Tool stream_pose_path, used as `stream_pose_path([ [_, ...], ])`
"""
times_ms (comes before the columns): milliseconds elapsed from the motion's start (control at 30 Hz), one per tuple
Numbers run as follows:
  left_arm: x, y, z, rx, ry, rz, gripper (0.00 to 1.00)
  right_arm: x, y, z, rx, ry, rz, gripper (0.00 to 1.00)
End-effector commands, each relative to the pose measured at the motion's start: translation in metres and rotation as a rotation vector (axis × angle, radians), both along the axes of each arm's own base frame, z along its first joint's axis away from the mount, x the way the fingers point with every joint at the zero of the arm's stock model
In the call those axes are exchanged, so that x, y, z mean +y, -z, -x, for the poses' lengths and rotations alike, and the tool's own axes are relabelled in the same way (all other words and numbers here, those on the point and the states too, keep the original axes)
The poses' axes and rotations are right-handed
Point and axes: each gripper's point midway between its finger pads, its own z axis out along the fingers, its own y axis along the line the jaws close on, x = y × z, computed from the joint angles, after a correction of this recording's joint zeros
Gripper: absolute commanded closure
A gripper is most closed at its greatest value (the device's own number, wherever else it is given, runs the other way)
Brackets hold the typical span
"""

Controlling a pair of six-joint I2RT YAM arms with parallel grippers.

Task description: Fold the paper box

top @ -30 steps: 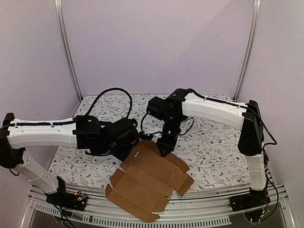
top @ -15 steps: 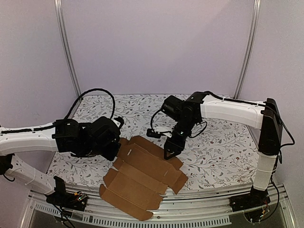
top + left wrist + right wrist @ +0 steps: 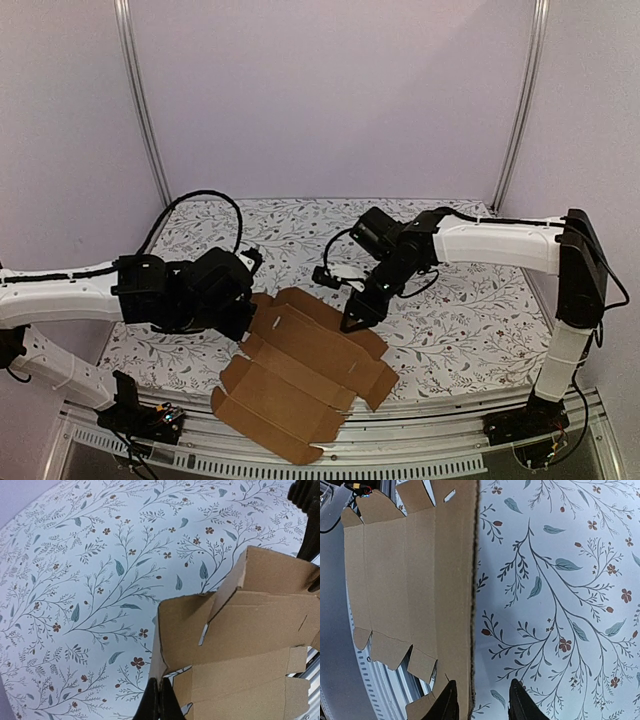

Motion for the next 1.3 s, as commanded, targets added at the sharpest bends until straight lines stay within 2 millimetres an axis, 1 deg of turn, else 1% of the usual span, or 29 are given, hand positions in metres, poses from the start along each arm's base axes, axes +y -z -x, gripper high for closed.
stream_pose_path([
  [0, 0.001, 0.006, -0.002, 0.017, -0.019, 0.023, 1.00, 0.006, -0.014, -0.003, -0.029, 0.027, -0.090, 0.68],
  [100, 0.000, 0.009, -0.002, 0.023, -0.018, 0.017, 1.00, 0.005, -0.015, -0.002, -0.031, 0.039, -0.108, 0.69],
  [267, 0.000, 0.011, -0.003, 0.030, -0.024, 0.017, 1.00, 0.004, -0.014, 0.002, -0.016, 0.046, -0.125, 0.74],
  [467, -0.001, 0.011, -0.004, 0.032, -0.024, 0.019, 1.00, 0.001, -0.005, 0.004, -0.001, 0.058, -0.106, 0.75],
  [533, 0.000, 0.012, -0.004, 0.035, -0.024, 0.018, 1.00, 0.000, -0.002, 0.004, 0.002, 0.060, -0.097, 0.78],
  [633, 0.000, 0.012, -0.003, 0.036, -0.025, 0.018, 1.00, -0.001, 0.000, 0.005, 0.009, 0.058, -0.096, 0.90],
  [733, 0.001, 0.013, -0.004, 0.036, -0.031, 0.016, 1.00, -0.003, 0.001, 0.006, 0.006, 0.064, -0.090, 1.00],
  [867, 0.004, 0.013, -0.004, 0.036, -0.038, 0.013, 1.00, -0.004, 0.000, 0.008, 0.015, 0.065, -0.090, 1.00],
  [1000, 0.005, 0.012, -0.006, 0.036, -0.046, 0.021, 1.00, -0.004, -0.005, 0.008, 0.020, 0.070, -0.099, 1.00],
  [1033, 0.006, 0.011, -0.007, 0.036, -0.049, 0.023, 0.98, -0.004, -0.006, 0.008, 0.017, 0.070, -0.101, 1.00],
  [1100, 0.009, 0.011, -0.009, 0.041, -0.060, 0.029, 0.89, -0.004, -0.011, 0.008, 0.006, 0.071, -0.107, 1.00],
  [1167, 0.013, 0.010, -0.010, 0.050, -0.075, 0.047, 0.78, -0.004, -0.017, 0.005, -0.015, 0.073, -0.108, 1.00],
  [1267, 0.019, 0.005, -0.012, 0.055, -0.096, 0.095, 0.66, -0.008, -0.022, 0.001, -0.056, 0.078, -0.079, 1.00],
])
